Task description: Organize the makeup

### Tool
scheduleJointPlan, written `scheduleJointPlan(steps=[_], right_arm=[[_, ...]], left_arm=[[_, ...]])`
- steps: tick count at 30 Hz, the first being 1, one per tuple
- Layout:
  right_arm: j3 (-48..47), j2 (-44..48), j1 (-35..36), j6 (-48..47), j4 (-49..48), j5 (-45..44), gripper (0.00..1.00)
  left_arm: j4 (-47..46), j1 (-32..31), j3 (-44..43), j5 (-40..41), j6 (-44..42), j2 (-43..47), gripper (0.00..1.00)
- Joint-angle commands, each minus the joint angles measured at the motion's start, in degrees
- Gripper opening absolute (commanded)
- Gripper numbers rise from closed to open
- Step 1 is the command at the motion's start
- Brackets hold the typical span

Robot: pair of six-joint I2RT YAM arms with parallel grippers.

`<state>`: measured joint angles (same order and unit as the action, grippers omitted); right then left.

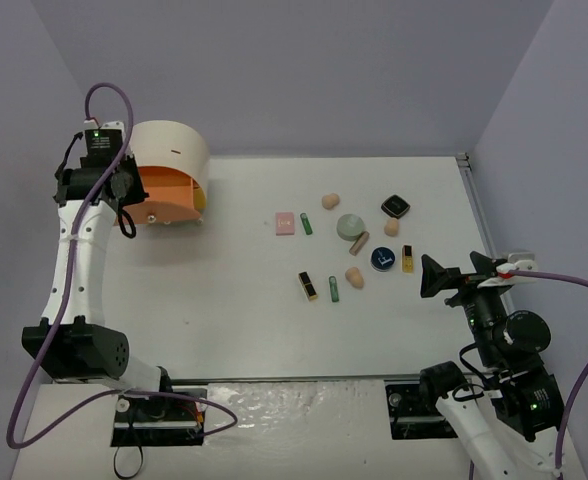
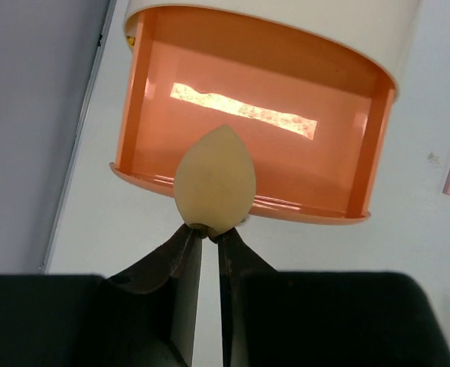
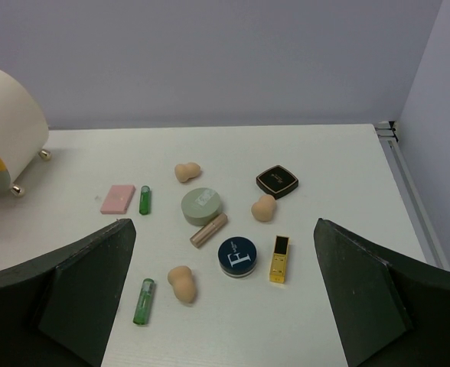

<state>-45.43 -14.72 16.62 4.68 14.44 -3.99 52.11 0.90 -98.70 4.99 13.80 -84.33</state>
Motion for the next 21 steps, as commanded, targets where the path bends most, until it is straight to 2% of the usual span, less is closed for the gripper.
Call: scheduleJointPlan(steps=[1,7,18,21], right_arm=[[-0.19,0.04,0.43,-0.52,-3.39,0.83,1.00],[-0.27,0.10,0.43,-0.90,-3.05,0.98,1.00],[-0.10,-0.29,0.43,-1.15,-2.92,0.89,1.00],[-0.15,-0.31,0.43,-1.17,-2.92,1.00,1.00]], left_arm=[[-1.08,3.47,-3.97,-2.44,-1.06,-1.66,0.06],[-2.29,4.42,-6.36,-2.38,-1.34,-4.84,0.08],[-2.22,4.73,-6.83,-2.89,-1.13,-7.03,0.29],[-2.52,4.73,-6.46,-2.89,-1.23,-7.06,0.32]])
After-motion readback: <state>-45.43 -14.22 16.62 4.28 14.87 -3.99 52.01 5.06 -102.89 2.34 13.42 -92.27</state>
